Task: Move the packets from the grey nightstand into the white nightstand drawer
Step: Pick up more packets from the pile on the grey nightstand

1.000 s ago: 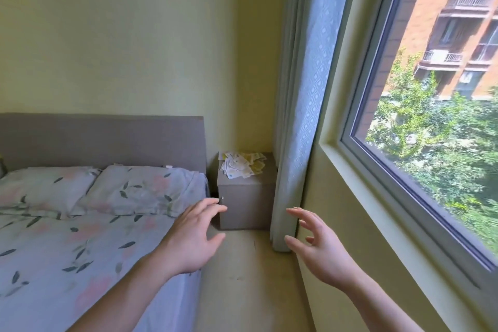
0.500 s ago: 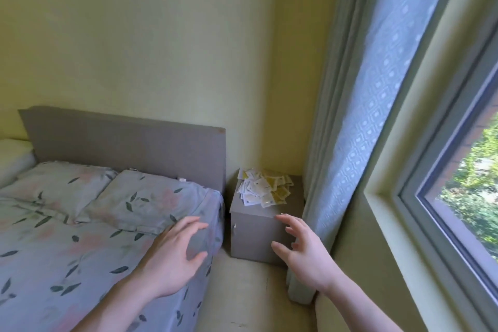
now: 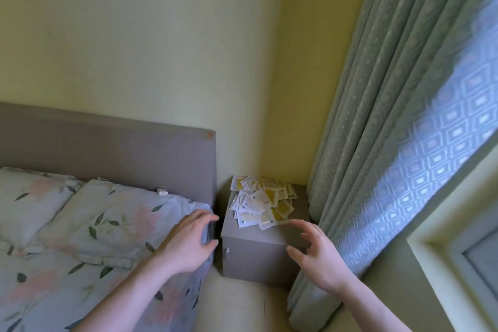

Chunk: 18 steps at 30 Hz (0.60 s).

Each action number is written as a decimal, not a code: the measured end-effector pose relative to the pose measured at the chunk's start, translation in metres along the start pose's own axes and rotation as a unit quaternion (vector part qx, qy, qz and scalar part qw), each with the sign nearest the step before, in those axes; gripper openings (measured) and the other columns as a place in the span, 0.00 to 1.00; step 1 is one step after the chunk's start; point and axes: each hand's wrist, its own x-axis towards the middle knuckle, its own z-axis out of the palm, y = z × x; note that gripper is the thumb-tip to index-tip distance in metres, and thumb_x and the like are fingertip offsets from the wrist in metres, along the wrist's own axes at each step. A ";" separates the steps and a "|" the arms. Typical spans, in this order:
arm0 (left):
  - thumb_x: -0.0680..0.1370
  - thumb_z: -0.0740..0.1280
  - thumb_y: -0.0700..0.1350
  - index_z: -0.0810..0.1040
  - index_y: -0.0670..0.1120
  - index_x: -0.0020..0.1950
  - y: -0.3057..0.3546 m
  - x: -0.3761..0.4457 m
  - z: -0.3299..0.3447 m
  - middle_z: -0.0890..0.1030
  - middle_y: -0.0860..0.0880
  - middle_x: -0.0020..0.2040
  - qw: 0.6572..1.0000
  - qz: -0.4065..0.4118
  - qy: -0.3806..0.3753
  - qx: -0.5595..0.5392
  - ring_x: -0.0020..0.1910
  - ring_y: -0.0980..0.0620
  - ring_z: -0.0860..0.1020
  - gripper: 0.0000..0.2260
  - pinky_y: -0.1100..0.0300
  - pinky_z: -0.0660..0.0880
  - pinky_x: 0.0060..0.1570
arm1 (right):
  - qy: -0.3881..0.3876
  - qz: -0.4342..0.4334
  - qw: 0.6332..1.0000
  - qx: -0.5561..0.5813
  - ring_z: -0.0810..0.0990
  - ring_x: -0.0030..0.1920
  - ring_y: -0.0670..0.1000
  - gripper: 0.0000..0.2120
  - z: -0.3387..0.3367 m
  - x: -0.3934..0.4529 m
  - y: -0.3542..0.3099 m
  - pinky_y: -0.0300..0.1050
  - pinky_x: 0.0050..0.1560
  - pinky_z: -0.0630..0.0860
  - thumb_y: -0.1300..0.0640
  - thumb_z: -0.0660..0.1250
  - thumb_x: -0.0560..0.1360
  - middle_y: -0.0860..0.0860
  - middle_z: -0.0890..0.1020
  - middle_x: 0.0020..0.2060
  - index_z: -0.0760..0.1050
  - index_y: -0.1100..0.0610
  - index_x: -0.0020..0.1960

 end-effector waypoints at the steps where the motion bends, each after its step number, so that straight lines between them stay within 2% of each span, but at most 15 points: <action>1: 0.79 0.69 0.50 0.70 0.55 0.74 -0.001 0.020 0.003 0.67 0.58 0.74 1.000 -0.002 -0.010 -0.009 0.73 0.56 0.67 0.23 0.62 0.62 0.73 | 0.003 0.014 1.000 0.003 0.70 0.67 0.41 0.27 -0.002 0.012 0.005 0.45 0.73 0.69 0.53 0.71 0.76 0.39 0.71 0.68 0.69 0.43 0.73; 9: 0.78 0.70 0.49 0.73 0.55 0.70 -0.009 0.157 0.056 0.71 0.58 0.69 0.989 -0.045 -0.099 -0.095 0.69 0.56 0.72 0.21 0.65 0.66 0.65 | -0.018 0.078 0.997 0.003 0.71 0.69 0.46 0.28 0.002 0.136 0.048 0.46 0.72 0.70 0.53 0.72 0.75 0.42 0.70 0.65 0.69 0.46 0.74; 12: 0.78 0.69 0.48 0.73 0.55 0.70 -0.015 0.206 0.075 0.71 0.57 0.69 0.982 -0.082 -0.123 -0.117 0.70 0.56 0.70 0.20 0.64 0.67 0.66 | -0.043 0.102 0.994 0.004 0.72 0.69 0.48 0.29 0.007 0.193 0.066 0.45 0.72 0.70 0.52 0.72 0.75 0.42 0.70 0.63 0.69 0.46 0.74; 18: 0.78 0.69 0.49 0.74 0.56 0.68 -0.037 0.319 0.103 0.73 0.57 0.67 0.970 -0.152 -0.136 -0.133 0.68 0.57 0.72 0.19 0.64 0.68 0.64 | -0.096 0.144 0.985 0.018 0.75 0.67 0.46 0.29 0.019 0.320 0.117 0.44 0.72 0.70 0.46 0.73 0.74 0.42 0.73 0.67 0.69 0.45 0.73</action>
